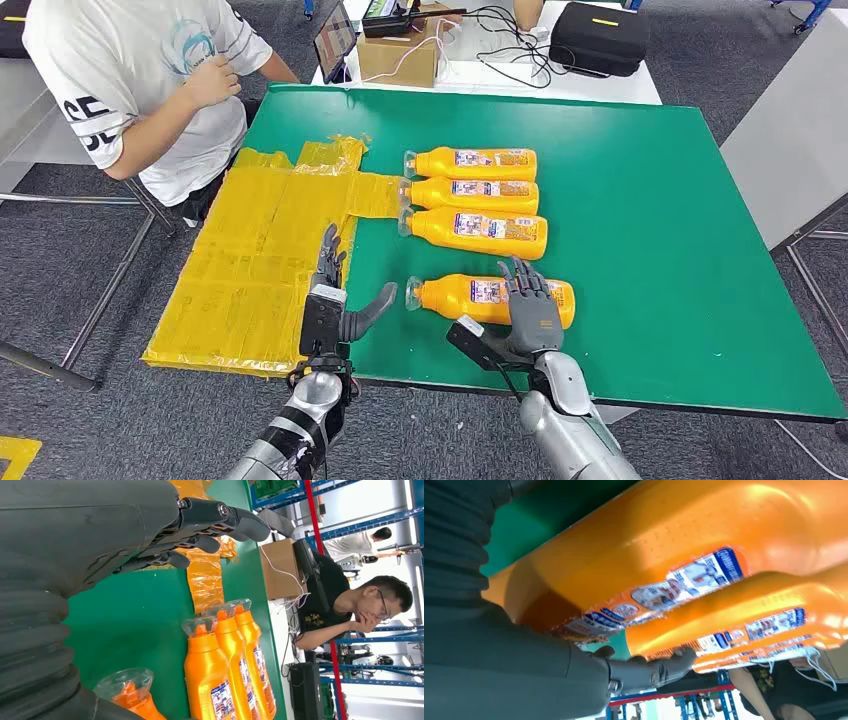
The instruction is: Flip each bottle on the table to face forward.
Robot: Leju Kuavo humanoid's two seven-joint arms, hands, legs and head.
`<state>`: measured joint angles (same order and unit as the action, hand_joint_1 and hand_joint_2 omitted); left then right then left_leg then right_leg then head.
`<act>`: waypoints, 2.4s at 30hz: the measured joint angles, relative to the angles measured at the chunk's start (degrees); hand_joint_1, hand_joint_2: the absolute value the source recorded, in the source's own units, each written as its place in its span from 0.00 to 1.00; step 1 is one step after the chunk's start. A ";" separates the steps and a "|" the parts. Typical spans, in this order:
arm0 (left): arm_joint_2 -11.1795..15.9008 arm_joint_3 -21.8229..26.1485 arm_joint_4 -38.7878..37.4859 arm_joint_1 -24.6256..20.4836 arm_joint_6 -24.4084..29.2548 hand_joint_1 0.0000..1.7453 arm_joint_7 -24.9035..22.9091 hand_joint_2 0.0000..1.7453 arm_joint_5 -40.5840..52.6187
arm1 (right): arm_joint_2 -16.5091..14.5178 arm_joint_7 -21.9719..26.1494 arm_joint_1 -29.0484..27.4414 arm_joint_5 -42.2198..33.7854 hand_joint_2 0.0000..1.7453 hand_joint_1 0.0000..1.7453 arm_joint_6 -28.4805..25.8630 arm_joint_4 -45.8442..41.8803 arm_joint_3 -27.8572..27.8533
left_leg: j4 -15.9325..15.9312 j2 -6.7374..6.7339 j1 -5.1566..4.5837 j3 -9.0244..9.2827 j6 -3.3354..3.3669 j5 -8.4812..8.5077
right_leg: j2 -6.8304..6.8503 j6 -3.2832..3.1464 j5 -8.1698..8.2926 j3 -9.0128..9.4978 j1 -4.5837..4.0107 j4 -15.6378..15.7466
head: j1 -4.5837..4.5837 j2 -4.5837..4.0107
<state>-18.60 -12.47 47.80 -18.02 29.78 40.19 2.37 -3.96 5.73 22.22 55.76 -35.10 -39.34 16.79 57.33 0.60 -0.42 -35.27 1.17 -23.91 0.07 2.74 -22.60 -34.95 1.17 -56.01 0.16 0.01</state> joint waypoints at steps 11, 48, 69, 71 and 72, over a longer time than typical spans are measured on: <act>-0.48 0.14 -0.02 0.16 -1.27 0.00 0.00 1.00 -0.03 | 0.07 -3.26 3.59 3.21 1.00 0.00 2.70 4.30 0.90 | 0.00 -0.01 0.00 0.15 0.01 0.00 | 0.00 0.00 0.00 0.14 0.00 0.01 | 0.00 -0.01; -0.40 1.88 -1.04 -0.32 -4.04 0.00 0.00 1.00 1.08 | 0.30 3.13 11.33 -3.29 1.00 1.00 18.03 9.98 1.69 | -0.03 -0.34 0.01 1.03 0.03 -0.11 | -0.26 -0.04 0.03 0.90 -0.02 0.07 | -0.02 0.00; 1.57 2.69 -7.80 -6.83 -2.22 0.00 0.00 1.00 4.49 | -9.61 22.25 5.52 -33.09 1.00 1.00 5.87 -1.41 -1.39 | -0.03 -0.32 0.11 0.40 -0.07 0.03 | -0.31 -0.19 0.13 0.31 -0.14 -0.01 | 0.00 -0.01; 1.73 2.74 -8.22 -7.23 -2.31 0.00 0.00 1.00 4.66 | -10.20 22.77 5.28 -34.01 1.00 1.00 5.65 -2.00 -1.40 | -0.03 -0.32 0.10 0.35 -0.07 0.03 | -0.30 -0.19 0.13 0.26 -0.13 0.00 | 0.00 -0.01; 1.82 2.78 -8.43 -7.38 -2.44 0.00 0.00 1.00 4.72 | -10.49 22.96 5.20 -34.29 1.00 1.00 5.60 -2.24 -1.39 | -0.02 -0.31 0.10 0.33 -0.07 0.03 | -0.30 -0.19 0.13 0.24 -0.13 0.00 | -0.01 -0.01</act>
<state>-16.78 -9.69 39.37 -25.41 27.34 40.19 7.09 -14.45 28.69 27.42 21.46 -29.50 -41.58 15.39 57.30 0.29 -0.32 -34.94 1.10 -23.88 -0.23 2.55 -22.48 -34.72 1.04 -56.01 0.16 0.00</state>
